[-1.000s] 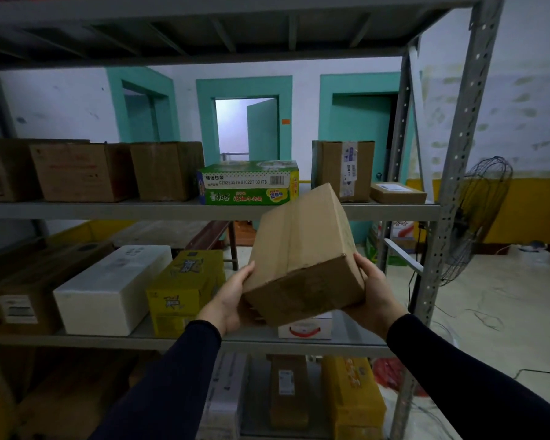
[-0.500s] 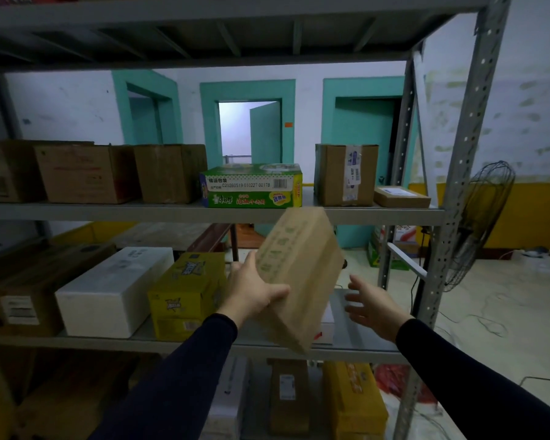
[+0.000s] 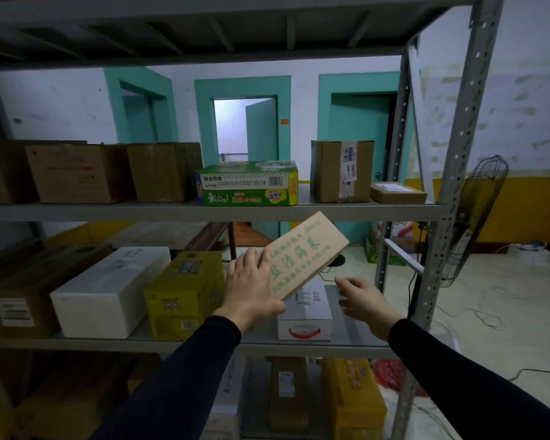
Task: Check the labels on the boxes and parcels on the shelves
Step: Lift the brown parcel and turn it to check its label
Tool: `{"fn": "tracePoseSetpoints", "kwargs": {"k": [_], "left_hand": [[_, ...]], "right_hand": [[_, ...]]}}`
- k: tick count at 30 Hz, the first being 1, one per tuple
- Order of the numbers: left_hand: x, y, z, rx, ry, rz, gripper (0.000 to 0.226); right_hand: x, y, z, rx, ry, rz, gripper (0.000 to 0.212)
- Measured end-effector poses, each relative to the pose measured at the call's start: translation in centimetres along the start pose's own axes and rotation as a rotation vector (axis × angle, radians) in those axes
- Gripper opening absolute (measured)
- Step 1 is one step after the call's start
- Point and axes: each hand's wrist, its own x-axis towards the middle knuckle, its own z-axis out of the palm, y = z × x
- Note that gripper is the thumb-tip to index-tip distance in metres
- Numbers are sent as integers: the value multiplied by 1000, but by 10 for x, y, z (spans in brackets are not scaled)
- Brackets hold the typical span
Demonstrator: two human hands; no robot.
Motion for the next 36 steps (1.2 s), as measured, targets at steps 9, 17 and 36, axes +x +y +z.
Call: {"fn": "tracePoseSetpoints", "kwargs": {"k": [9, 17, 36], "left_hand": [[6, 30, -13, 67, 97, 73, 107], [13, 57, -39, -333, 129, 155, 74], [33, 14, -16, -913, -167, -223, 59]], "right_hand": [[-1, -17, 28, 247, -195, 138, 57], [7, -15, 36, 654, -132, 18, 39], [6, -3, 2, 693, -269, 33, 39]]}}
